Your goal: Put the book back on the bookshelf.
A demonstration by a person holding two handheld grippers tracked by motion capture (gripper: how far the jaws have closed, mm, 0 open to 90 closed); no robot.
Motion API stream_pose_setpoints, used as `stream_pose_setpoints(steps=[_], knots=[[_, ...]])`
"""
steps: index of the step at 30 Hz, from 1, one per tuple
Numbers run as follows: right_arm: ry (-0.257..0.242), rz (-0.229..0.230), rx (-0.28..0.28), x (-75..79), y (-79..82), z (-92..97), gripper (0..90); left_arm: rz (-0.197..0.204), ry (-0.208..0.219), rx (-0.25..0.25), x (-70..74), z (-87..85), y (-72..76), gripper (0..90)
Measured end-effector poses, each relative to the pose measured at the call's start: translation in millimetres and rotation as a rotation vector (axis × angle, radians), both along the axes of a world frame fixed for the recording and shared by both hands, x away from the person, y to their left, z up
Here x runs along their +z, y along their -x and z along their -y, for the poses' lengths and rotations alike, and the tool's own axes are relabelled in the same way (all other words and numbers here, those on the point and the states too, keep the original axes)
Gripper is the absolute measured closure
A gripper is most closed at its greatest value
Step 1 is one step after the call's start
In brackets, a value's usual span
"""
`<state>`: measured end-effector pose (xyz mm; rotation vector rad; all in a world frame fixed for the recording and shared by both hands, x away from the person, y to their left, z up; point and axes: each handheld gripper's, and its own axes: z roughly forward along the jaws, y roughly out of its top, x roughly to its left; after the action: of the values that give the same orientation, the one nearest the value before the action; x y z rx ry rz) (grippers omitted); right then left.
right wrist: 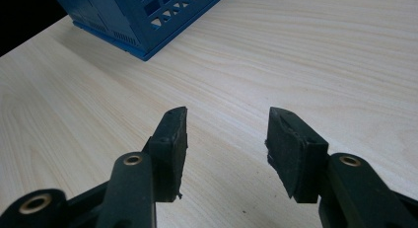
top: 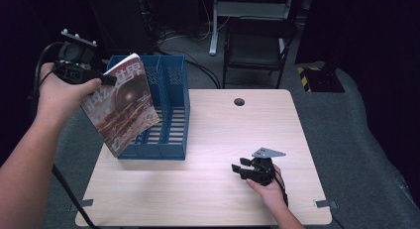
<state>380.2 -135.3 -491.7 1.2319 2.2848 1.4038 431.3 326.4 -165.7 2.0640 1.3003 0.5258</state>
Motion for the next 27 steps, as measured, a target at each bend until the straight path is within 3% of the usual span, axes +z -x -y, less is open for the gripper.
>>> stream_pose_setpoints(steps=[11, 15, 27], knots=[[0.002, 0.006, 0.003, 0.0, -0.1, 0.2, 50.1, -0.015, 0.001, 0.044, 0.4, 0.5, -7.4, 83.7], [0.0, 0.002, 0.003, 0.2, -0.1, 0.7, 50.0, -0.002, 0.015, 0.083, -0.4, 1.8, -10.3, 83.7], [-0.003, 0.004, -0.003, 0.7, 0.1, 1.2, 50.1, 0.017, 0.026, 0.141, 2.3, 0.5, -20.9, 83.7]])
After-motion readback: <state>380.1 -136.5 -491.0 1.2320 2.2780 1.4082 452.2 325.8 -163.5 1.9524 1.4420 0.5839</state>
